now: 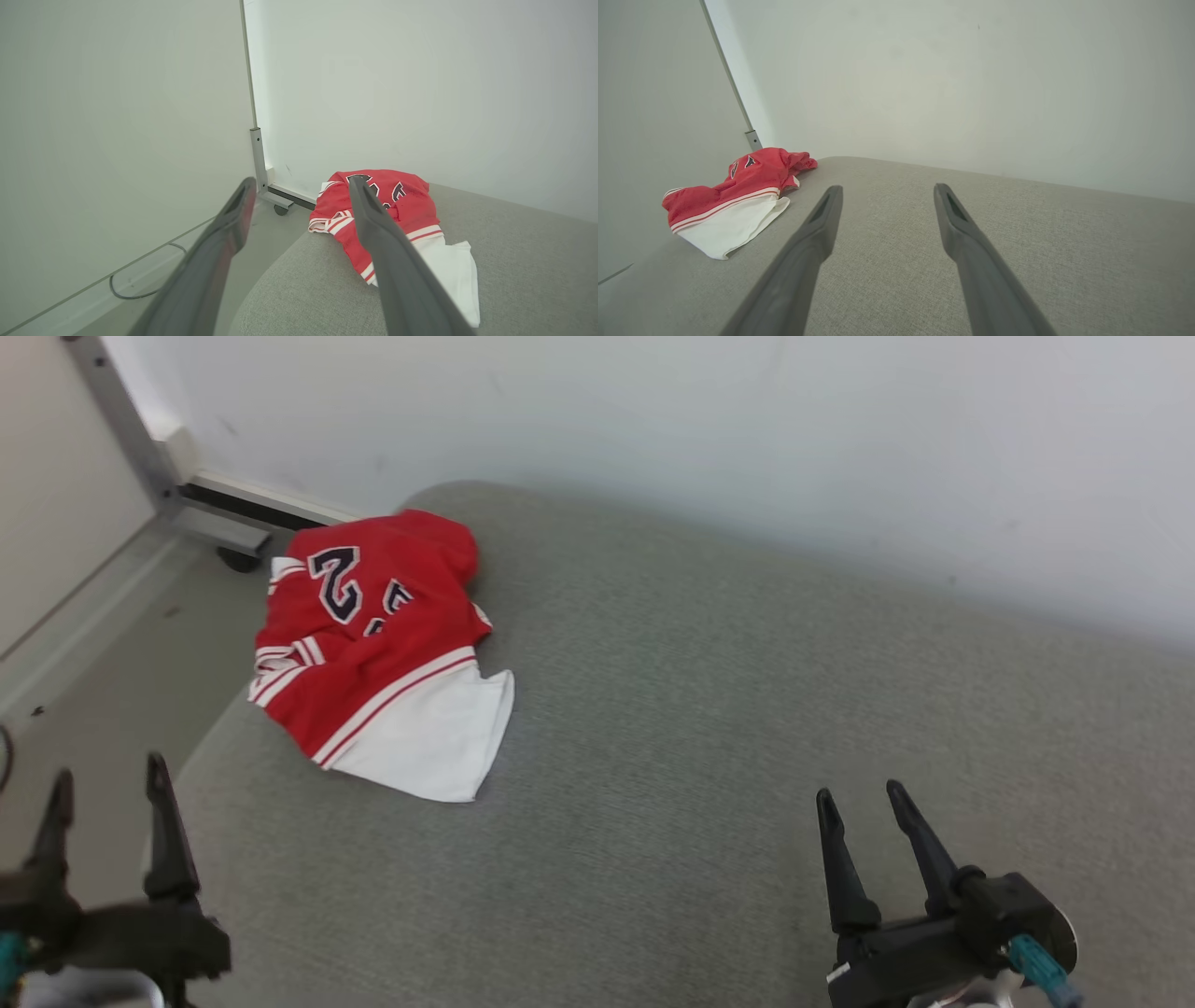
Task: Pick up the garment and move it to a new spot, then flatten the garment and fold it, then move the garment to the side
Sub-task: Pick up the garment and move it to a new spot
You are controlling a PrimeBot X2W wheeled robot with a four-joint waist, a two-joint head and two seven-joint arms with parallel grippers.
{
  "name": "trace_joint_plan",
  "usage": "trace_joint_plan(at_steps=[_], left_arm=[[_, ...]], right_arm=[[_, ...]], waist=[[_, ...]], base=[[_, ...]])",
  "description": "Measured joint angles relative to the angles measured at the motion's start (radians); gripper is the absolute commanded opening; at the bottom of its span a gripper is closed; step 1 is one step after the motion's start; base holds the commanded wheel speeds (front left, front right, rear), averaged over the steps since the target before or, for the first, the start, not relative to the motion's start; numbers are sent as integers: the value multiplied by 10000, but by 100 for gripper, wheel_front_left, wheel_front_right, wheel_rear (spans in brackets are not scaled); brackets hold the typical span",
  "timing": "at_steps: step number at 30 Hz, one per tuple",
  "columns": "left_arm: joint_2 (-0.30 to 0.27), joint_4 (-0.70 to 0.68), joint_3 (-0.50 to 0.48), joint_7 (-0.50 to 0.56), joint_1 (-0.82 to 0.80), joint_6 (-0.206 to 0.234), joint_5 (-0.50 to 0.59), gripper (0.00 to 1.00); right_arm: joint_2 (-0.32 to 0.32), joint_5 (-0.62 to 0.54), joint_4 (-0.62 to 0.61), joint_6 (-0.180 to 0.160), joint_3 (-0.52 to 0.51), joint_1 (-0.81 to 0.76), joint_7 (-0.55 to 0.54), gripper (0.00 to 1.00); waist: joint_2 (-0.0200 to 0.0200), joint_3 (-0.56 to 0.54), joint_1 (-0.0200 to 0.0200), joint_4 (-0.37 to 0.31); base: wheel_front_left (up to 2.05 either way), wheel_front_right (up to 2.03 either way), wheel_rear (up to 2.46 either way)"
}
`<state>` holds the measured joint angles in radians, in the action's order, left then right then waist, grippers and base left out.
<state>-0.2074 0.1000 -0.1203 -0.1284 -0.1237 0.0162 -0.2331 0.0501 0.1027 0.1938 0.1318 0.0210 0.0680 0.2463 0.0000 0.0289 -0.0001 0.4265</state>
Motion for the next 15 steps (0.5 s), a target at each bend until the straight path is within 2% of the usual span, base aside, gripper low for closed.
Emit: trace_joint_plan(at_steps=[7, 15], left_arm=[[-568, 353, -221, 219, -1543, -171, -196, 100], [-1363, 957, -805, 610, -3448, -242, -736, 100]], right_arm=[[8, -92, -372, 0, -234, 442, -10, 100], [12, -155, -878, 0, -443, 824, 6, 100]], waist=[[0, 524, 1, -924], [1, 1365, 2, -2364]], base=[[0, 0, 0], [0, 0, 0]])
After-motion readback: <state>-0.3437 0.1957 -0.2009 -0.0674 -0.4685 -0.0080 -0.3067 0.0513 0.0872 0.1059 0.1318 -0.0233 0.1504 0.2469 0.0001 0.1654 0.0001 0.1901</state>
